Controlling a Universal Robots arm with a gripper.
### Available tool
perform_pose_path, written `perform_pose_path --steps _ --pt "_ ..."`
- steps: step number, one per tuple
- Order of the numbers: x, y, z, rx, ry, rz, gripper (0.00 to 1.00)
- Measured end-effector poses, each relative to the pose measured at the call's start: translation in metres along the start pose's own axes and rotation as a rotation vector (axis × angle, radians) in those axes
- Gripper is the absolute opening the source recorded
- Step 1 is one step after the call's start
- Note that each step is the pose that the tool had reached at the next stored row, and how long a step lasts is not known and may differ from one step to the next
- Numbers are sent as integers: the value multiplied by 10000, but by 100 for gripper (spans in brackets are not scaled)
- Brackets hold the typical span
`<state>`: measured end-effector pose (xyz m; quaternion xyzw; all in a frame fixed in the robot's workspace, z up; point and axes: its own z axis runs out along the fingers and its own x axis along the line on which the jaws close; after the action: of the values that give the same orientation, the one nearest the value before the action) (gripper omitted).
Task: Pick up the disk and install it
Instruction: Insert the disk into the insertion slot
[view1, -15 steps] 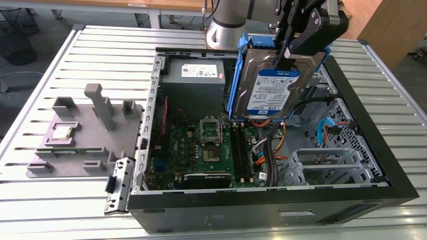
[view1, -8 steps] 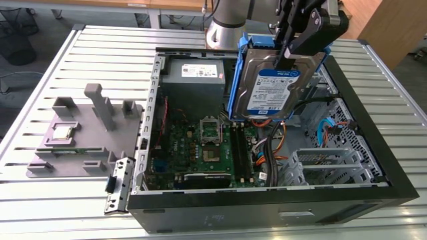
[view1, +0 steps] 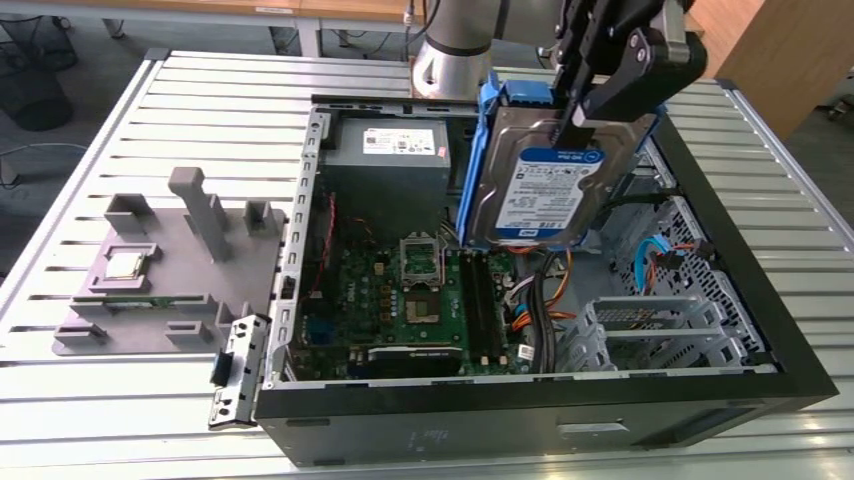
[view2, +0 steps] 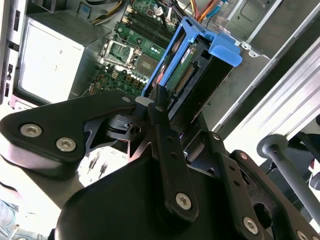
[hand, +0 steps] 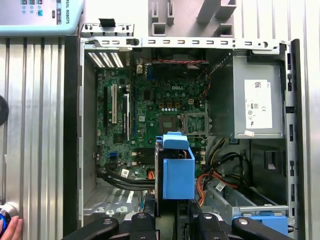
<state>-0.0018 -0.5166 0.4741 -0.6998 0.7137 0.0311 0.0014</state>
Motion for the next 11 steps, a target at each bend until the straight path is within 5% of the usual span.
perform_pose_path --steps 11 --pt "315 -10 -12 -2 -82 -4 35"
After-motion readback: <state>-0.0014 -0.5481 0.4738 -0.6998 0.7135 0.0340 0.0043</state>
